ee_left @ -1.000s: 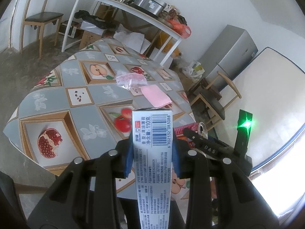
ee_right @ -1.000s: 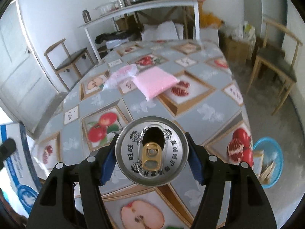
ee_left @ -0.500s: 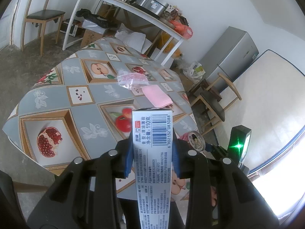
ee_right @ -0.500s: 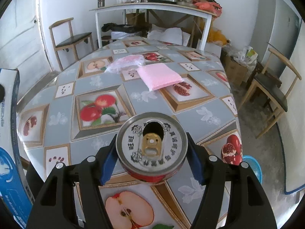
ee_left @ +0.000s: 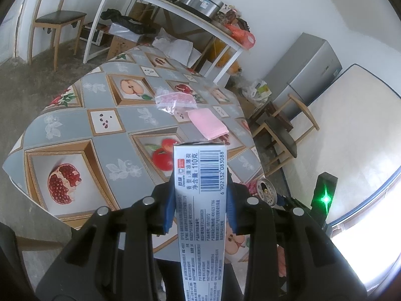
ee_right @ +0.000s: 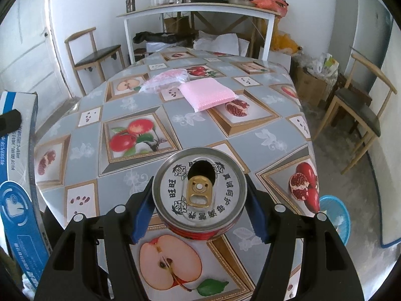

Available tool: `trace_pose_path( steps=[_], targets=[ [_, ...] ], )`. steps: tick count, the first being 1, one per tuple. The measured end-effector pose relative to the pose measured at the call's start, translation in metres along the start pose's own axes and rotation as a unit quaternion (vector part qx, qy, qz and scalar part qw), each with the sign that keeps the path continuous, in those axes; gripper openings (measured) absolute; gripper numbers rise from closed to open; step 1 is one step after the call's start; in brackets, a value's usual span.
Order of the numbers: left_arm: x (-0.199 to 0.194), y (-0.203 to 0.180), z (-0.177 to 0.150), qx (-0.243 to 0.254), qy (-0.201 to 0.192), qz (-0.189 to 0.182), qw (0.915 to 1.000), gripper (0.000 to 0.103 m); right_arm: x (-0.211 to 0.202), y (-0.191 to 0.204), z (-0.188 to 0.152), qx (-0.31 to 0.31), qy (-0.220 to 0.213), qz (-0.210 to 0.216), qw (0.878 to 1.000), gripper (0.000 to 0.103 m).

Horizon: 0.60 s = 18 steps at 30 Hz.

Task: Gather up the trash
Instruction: 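Carry the toothpaste box and red can over the blue wastebasket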

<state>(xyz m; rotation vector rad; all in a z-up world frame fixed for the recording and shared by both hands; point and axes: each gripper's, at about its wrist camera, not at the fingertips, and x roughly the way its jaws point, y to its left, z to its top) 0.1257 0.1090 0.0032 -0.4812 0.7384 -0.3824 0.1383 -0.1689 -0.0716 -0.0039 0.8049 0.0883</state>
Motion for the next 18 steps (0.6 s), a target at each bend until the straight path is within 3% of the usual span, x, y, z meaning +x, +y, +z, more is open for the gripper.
trace_pose_path(
  steps=[7,13,18],
  targets=[
    [0.011,-0.022,0.007,0.022,0.015,-0.025,0.9993,0.031,-0.047,-0.053,0.006,0.087,-0.051,0.027,0.995,0.064],
    [0.039,-0.089,0.021,0.084,0.043,-0.086,0.9918,0.031,-0.124,-0.153,-0.018,0.185,-0.120,-0.071,0.973,0.064],
    [0.071,-0.162,0.025,0.128,0.074,-0.140,0.9792,0.031,-0.170,-0.242,-0.078,0.290,-0.131,-0.151,0.936,0.064]
  ],
)
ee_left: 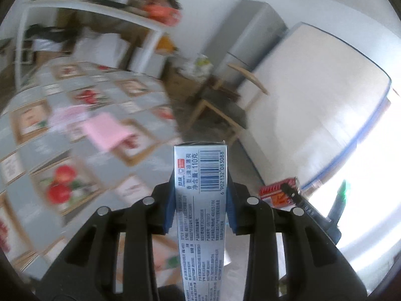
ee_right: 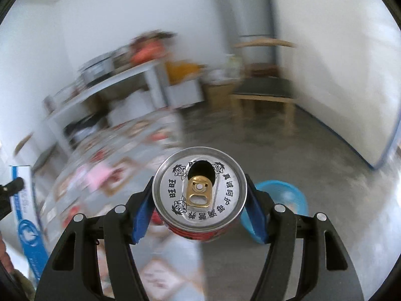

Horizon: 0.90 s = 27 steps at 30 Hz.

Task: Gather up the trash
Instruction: 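Carry the toothpaste box and red can over the blue wastebasket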

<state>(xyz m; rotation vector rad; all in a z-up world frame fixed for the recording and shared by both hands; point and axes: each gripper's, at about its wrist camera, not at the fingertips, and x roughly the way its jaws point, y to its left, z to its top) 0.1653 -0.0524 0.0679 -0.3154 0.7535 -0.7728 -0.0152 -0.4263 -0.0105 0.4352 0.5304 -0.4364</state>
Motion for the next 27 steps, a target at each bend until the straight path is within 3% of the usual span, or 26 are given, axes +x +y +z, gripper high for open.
trace_pose_path(
  steps=[6,11,14,21,22,24,25,27],
  targets=[
    [0.088,-0.074,0.020,0.044,0.056,-0.041,0.9966,0.031,0.012,-0.093,-0.028,0.087,0.035,-0.051,0.994,0.064],
    [0.194,-0.114,0.017,0.019,0.147,-0.058,0.9873,0.031,0.034,-0.149,-0.059,0.147,0.068,-0.066,0.985,0.064],
    [0.259,-0.125,0.010,-0.002,0.187,-0.045,0.9813,0.031,0.043,-0.173,-0.075,0.172,0.078,-0.075,0.979,0.064],
    [0.387,-0.140,-0.012,-0.034,0.213,-0.002,0.9765,0.032,0.059,-0.224,-0.105,0.227,0.105,-0.102,0.963,0.064],
    [0.403,-0.139,-0.018,-0.044,0.221,-0.004,0.9743,0.033,0.063,-0.229,-0.109,0.231,0.110,-0.105,0.961,0.064],
    [0.436,-0.137,-0.029,-0.056,0.243,0.007,0.9683,0.048,0.070,-0.237,-0.114,0.235,0.119,-0.110,0.958,0.064],
    [0.450,-0.133,-0.035,-0.062,0.257,0.024,0.9640,0.060,0.075,-0.240,-0.115,0.236,0.124,-0.111,0.957,0.064],
    [0.468,-0.121,-0.050,-0.078,0.288,0.053,0.9529,0.062,0.086,-0.244,-0.118,0.237,0.132,-0.109,0.956,0.064]
  ],
)
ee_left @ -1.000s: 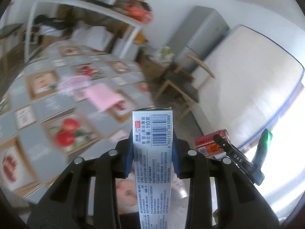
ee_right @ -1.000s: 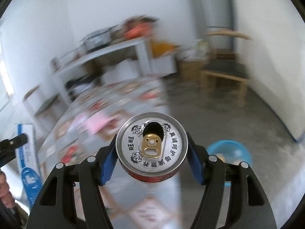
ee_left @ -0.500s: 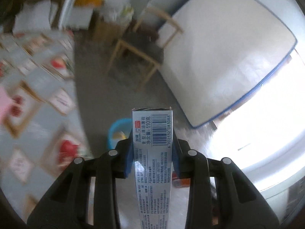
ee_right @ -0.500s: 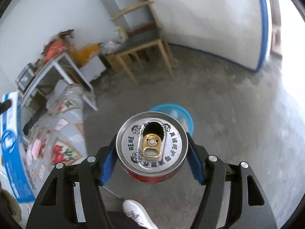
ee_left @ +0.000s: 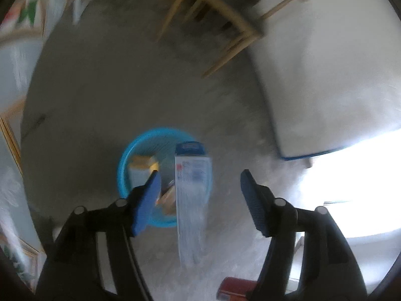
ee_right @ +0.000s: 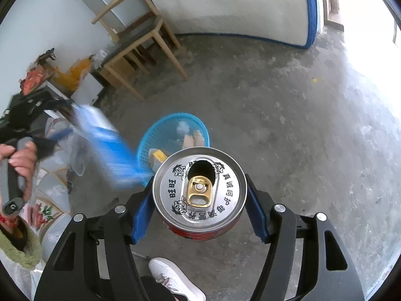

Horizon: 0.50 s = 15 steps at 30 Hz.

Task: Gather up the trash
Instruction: 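Open both grippers to drop the toothpaste box and can into the wastebasket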

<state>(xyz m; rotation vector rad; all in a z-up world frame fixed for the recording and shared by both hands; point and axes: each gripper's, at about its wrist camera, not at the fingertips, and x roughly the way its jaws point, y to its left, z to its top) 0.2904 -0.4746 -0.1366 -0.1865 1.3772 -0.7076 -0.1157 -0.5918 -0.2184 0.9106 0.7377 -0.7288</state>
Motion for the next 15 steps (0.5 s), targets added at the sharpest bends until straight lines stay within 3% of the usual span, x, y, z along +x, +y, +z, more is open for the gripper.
trace_pose_path(
  steps=[5,15],
  targets=[
    [-0.006,0.027,-0.006,-0.009,0.014,0.007,0.9998,0.062,0.022,0.006,0.006,-0.011,0.010,0.004,1.000,0.064],
    [-0.132,0.047,-0.035,0.091,-0.009,0.020,0.9956,0.066,0.080,0.050,0.032,-0.054,0.046,0.037,0.997,0.064]
  ],
)
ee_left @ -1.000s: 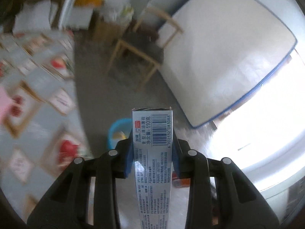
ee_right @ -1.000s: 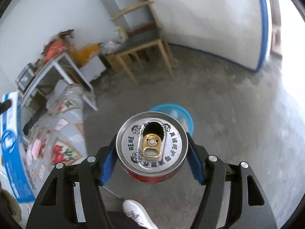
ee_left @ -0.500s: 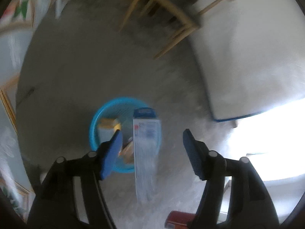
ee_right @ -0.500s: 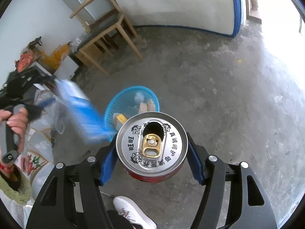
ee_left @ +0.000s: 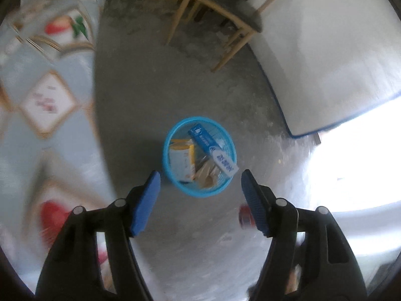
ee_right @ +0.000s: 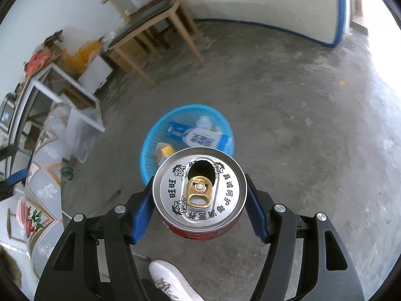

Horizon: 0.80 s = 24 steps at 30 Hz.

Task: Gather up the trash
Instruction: 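Open both grippers to drop the toothpaste box and can into the wastebasket, then move both grippers back to the table and grasp the pink mesh sponge with the right gripper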

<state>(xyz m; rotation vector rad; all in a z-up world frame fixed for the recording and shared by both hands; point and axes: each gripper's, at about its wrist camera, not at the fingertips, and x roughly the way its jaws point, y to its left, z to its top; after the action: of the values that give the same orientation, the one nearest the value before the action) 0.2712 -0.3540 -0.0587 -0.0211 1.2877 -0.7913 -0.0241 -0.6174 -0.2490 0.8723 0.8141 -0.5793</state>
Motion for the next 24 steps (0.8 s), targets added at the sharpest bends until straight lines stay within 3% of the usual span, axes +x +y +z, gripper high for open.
trace_pose_path(
  steps=[3,7,9,12,17,24],
  targets=[
    [-0.055,0.012,-0.025,0.032,-0.032,0.002,0.9990,0.072,0.031,0.017,0.017,-0.021,0.019,0.001,1.000,0.064],
    [-0.117,0.044,-0.066,0.039,-0.083,0.020,0.9956,0.077,0.099,0.040,0.044,-0.067,0.066,-0.031,0.995,0.064],
    [-0.140,0.063,-0.087,0.029,-0.101,0.032,0.9940,0.077,0.140,0.044,0.052,-0.087,0.104,-0.068,0.988,0.065],
    [-0.160,0.089,-0.110,0.010,-0.114,0.054,0.9920,0.077,0.164,0.044,0.056,-0.090,0.133,-0.109,0.981,0.065],
    [-0.192,0.130,-0.148,-0.022,-0.156,0.083,0.9840,0.077,0.135,0.048,0.054,-0.078,0.106,-0.092,0.987,0.066],
    [-0.208,0.173,-0.167,-0.072,-0.179,0.089,0.9773,0.077,0.056,0.067,0.049,-0.105,0.059,-0.054,0.991,0.066]
  ],
)
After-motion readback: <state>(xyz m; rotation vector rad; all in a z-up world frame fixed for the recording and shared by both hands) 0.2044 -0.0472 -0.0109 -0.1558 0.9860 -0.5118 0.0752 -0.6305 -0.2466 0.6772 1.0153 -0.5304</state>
